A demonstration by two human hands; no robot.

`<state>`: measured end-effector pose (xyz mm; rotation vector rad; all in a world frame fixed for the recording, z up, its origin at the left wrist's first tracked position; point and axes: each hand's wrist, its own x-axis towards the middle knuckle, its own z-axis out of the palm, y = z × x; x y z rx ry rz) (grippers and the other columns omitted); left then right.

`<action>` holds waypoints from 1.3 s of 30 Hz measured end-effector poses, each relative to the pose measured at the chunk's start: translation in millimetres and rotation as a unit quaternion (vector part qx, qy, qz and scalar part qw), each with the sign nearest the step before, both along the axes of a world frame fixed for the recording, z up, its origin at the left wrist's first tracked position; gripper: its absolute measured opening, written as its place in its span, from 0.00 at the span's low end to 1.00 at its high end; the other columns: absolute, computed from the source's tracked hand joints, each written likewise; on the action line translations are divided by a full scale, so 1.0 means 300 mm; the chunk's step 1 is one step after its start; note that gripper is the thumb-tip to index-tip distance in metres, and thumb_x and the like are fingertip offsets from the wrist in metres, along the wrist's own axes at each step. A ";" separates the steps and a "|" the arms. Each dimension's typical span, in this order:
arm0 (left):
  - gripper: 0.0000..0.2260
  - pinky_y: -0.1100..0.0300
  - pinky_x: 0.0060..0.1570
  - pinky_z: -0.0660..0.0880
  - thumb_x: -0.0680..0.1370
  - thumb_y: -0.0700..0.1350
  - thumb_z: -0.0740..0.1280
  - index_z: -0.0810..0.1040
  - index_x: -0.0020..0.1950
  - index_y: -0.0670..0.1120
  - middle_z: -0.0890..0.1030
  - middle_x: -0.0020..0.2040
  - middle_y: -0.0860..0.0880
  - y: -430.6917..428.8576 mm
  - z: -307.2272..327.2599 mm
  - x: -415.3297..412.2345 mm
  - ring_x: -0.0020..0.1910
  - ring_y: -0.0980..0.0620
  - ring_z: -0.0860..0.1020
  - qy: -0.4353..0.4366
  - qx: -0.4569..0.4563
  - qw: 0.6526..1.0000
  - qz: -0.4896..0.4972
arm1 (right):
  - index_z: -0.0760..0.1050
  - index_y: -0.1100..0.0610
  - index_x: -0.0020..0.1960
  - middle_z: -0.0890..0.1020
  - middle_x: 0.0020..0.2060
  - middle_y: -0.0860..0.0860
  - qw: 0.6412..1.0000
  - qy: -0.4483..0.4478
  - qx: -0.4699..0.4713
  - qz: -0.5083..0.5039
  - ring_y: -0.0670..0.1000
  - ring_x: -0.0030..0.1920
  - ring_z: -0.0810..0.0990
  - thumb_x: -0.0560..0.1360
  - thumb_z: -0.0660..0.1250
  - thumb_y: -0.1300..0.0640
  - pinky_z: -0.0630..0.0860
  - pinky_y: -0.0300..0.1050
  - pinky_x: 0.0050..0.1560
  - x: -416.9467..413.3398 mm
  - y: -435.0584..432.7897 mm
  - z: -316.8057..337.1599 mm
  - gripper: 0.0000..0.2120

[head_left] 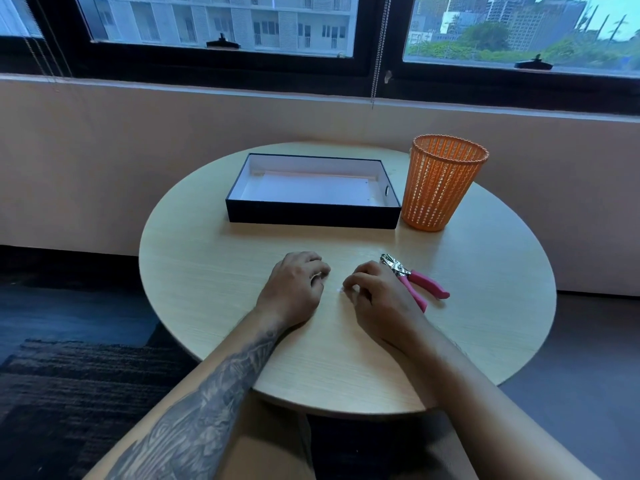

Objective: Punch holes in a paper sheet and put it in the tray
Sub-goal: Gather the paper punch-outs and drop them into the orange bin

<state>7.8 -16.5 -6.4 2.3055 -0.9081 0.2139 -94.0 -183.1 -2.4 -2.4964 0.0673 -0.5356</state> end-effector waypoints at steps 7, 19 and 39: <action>0.11 0.56 0.64 0.66 0.78 0.43 0.64 0.84 0.56 0.50 0.81 0.59 0.53 -0.001 -0.003 0.006 0.63 0.52 0.73 0.002 0.000 1.000 0.003 | 0.83 0.51 0.54 0.79 0.51 0.44 0.997 0.071 -0.004 0.012 0.43 0.51 0.77 0.77 0.69 0.54 0.75 0.41 0.52 0.015 -0.030 0.058 0.07; 0.10 0.55 0.62 0.66 0.77 0.44 0.63 0.83 0.52 0.51 0.80 0.57 0.55 -0.015 -0.005 0.015 0.61 0.51 0.72 -0.003 0.005 1.000 0.010 | 0.84 0.51 0.48 0.82 0.41 0.49 0.954 0.085 -0.281 0.053 0.53 0.42 0.81 0.76 0.67 0.52 0.67 0.44 0.37 0.106 0.003 0.128 0.07; 0.08 0.53 0.61 0.70 0.78 0.44 0.65 0.83 0.51 0.51 0.81 0.55 0.56 -0.011 -0.011 0.024 0.59 0.52 0.74 0.016 -0.012 1.000 0.010 | 0.72 0.52 0.39 0.77 0.35 0.46 0.986 0.101 -0.107 0.073 0.50 0.36 0.75 0.74 0.65 0.56 0.72 0.46 0.37 0.097 -0.054 0.118 0.06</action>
